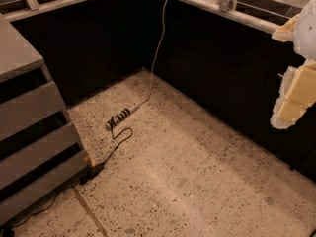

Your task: Pick orange

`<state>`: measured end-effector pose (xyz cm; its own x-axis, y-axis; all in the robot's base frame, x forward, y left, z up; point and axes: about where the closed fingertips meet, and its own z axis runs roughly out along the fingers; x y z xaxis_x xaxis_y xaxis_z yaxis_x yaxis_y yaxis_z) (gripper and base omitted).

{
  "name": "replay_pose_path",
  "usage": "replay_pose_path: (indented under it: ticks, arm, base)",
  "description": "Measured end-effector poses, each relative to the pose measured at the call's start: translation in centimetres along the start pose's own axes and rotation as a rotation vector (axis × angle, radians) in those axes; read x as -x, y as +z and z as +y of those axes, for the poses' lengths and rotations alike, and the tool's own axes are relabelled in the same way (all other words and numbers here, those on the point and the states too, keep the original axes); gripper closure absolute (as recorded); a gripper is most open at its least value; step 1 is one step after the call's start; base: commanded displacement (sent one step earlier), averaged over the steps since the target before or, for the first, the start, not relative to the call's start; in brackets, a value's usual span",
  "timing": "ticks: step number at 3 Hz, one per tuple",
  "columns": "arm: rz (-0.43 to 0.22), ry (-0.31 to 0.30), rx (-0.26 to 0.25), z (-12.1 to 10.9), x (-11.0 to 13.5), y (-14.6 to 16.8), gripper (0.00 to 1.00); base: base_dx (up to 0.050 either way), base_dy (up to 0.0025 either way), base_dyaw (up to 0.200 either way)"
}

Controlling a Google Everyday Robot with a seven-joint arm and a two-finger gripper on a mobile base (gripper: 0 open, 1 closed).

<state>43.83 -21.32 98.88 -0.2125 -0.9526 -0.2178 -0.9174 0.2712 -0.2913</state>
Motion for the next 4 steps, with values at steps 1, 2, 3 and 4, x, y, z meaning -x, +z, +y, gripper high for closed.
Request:
replay_pose_path:
  ticks: [1,2,3,4]
  arm:
    - [0.0,0.0,0.0,0.0,0.0,0.0,0.0]
    - [0.0,0.0,0.0,0.0,0.0,0.0,0.0]
    - [0.0,0.0,0.0,0.0,0.0,0.0,0.0]
    - [0.0,0.0,0.0,0.0,0.0,0.0,0.0]
  base:
    - [0.0,0.00001,0.2]
    - [0.0,-0.00015,0.202]
    - [0.0,-0.00026,0.201]
    - [0.0,-0.00006,0.199]
